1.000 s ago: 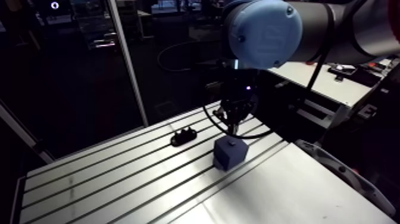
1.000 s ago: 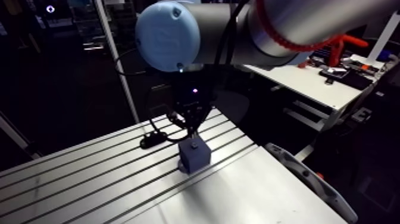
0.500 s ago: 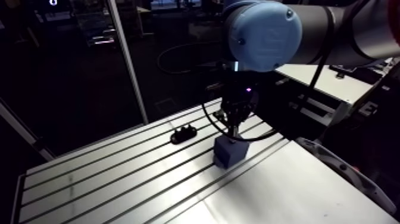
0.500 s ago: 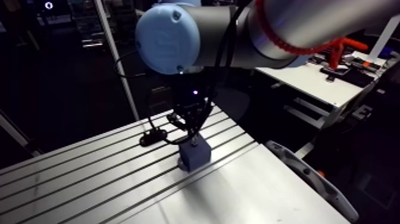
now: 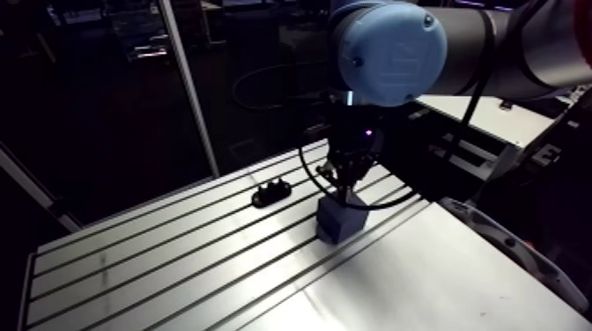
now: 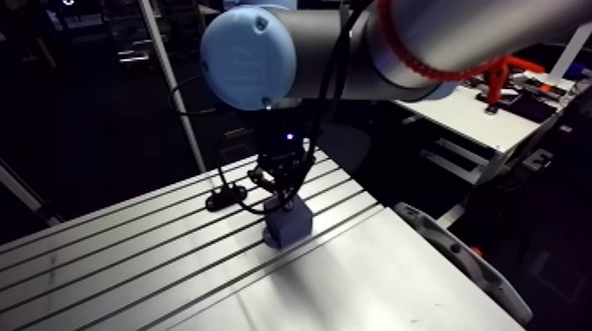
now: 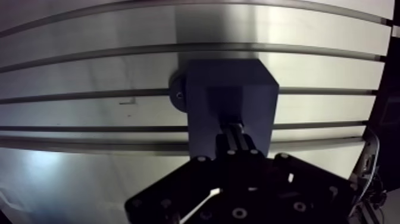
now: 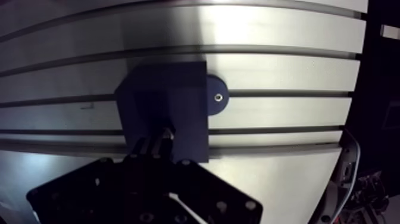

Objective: Pick up the M10 bolt and insert it into the hex recess until seated.

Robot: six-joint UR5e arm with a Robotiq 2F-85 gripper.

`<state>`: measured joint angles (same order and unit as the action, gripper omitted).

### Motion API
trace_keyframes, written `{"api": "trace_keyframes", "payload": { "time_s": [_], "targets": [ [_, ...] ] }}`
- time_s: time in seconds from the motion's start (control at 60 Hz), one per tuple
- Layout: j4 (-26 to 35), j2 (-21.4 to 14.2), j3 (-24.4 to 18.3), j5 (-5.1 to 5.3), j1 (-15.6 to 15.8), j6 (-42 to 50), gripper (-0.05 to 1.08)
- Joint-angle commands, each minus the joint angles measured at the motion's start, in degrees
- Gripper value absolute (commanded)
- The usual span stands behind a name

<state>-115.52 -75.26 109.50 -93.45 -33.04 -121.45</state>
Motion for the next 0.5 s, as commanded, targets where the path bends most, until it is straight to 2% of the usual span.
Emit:
{"api": "trace_keyframes", "payload": {
  "time_s": [0.017,0.5],
  "targets": [
    [0.1,0.3,0.1,-0.1,0.0,-0.6,1.07],
    [0.5,0.3,0.1,-0.1,0.0,-1.0,1.07]
  ]
}}
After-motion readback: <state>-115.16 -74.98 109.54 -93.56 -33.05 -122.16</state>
